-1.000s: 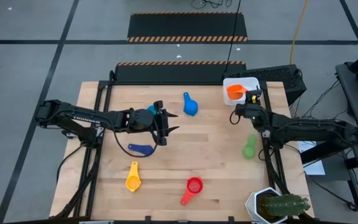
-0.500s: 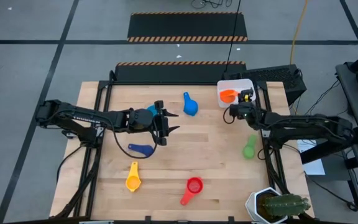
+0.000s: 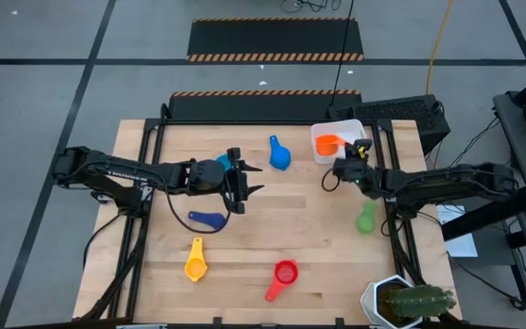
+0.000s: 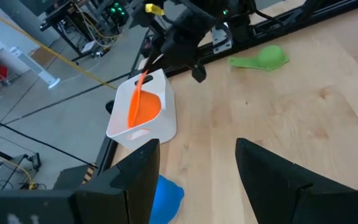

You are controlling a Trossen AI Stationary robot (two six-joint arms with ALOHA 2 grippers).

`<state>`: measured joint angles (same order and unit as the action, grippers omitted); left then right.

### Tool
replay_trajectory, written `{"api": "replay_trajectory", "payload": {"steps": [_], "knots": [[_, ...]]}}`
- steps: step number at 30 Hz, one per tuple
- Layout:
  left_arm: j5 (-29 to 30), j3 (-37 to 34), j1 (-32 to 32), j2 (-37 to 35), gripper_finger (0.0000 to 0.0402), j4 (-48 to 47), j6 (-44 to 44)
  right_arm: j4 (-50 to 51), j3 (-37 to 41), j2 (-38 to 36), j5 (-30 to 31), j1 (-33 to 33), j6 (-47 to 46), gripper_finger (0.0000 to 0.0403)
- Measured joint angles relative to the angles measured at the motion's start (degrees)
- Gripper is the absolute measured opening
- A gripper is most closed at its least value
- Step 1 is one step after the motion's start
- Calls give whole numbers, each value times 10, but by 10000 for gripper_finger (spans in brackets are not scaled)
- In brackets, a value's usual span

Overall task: Nest measuring cups in basket
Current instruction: Put the orange measuring cup into the white bin

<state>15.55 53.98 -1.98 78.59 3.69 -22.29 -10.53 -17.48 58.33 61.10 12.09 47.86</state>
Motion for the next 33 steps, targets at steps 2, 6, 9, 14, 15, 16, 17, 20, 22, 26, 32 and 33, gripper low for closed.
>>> {"api": "replay_trajectory", "payload": {"steps": [2, 6, 9, 14, 15, 16, 17, 20, 22, 26, 32, 33], "knots": [[0, 0, 0, 0, 214, 4, -1, 12, 0, 0, 27, -6, 4, 0], [0, 0, 0, 0, 214, 15, -3, 51, 0, 0, 55, -9, 3, 0], [0, 0, 0, 0, 214, 26, -12, 91, 0, 0, 64, 1, -15, 0], [-5, 0, 0, 0, 214, 29, -16, 119, 0, 0, 62, 5, -38, 0], [-5, 0, 0, 0, 214, 29, -16, 119, 0, 0, 61, 3, -39, 0], [-5, 0, 0, 0, 214, 29, -16, 119, 0, 0, 61, 0, -41, 0], [-5, 0, 0, 0, 214, 29, -16, 119, 0, 0, 61, -5, -46, 0], [-5, 0, 0, 0, 214, 29, -16, 129, -5, 0, 61, -21, -65, 0], [-5, 0, 0, 0, 214, 26, -16, 131, -10, 0, 58, -32, -71, 0], [-5, 0, 0, 0, 214, 24, -16, 124, -17, 0, 18, -47, -71, 0], [-6, 0, 0, 0, 214, 24, -16, 121, -18, 0, -18, -60, -129, 0], [-6, 0, 0, 0, 214, 24, -15, 121, -18, 0, -23, -63, -143, 0]]}}
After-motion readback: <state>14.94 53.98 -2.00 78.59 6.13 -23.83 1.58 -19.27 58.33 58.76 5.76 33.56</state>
